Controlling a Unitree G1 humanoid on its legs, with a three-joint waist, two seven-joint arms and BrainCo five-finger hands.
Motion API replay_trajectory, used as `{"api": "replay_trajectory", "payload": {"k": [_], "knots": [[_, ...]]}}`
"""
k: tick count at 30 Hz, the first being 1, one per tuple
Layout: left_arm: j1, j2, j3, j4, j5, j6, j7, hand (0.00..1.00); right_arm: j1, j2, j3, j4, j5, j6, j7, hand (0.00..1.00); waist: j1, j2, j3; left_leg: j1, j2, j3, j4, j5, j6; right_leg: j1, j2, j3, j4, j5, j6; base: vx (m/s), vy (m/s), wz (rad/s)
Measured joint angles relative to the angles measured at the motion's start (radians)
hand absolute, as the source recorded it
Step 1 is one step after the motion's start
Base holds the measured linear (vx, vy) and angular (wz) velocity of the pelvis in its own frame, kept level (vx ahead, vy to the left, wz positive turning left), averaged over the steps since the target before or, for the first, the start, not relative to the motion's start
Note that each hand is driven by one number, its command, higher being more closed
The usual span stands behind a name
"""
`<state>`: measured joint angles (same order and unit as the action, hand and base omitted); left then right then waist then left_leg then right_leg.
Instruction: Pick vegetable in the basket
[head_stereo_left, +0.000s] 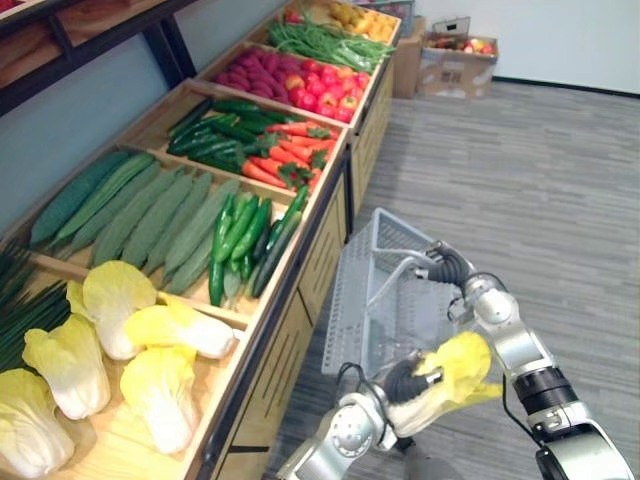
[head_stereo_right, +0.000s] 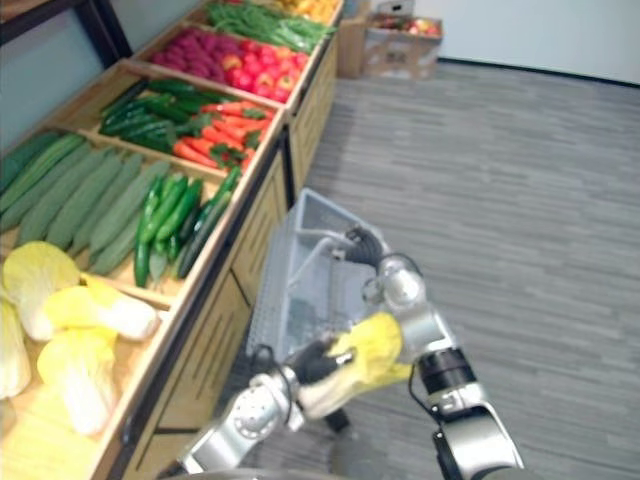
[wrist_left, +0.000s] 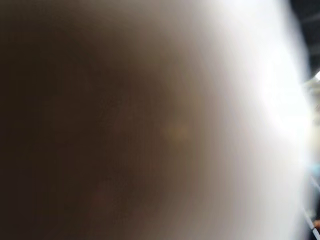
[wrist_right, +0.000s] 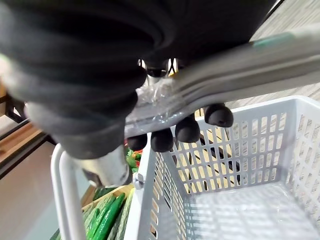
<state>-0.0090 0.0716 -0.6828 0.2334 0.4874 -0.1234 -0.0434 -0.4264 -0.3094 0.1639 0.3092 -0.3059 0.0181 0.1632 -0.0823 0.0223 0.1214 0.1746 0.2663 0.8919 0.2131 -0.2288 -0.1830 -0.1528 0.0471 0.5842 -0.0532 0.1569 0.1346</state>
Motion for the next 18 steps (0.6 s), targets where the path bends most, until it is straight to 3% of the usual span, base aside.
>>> {"api": "replay_trajectory", "payload": {"k": [7,18], "knots": [[-0.083,-0.041,0.002,0.195,0.159,0.005,0.055,1.0,0.02,0.024,-0.001,-0.003,0.0,0.0,-0.002,1.0,-0.006,-0.007,0.001,0.002,-0.008,-0.001,-0.005,0.001,0.001,0.001,-0.004,0.001,0.0,0.0,0.0,0.0,0.0,0.0],[-0.188,-0.067,0.071,0.428,0.34,0.034,0.149,1.0,0.06,0.021,0.03,-0.081,0.072,-0.011,0.024,1.0,-0.049,-0.028,-0.003,0.008,-0.033,0.002,-0.035,0.005,0.007,0.002,-0.021,0.005,-0.013,0.003,0.004,0.0,0.0,0.0]]}}
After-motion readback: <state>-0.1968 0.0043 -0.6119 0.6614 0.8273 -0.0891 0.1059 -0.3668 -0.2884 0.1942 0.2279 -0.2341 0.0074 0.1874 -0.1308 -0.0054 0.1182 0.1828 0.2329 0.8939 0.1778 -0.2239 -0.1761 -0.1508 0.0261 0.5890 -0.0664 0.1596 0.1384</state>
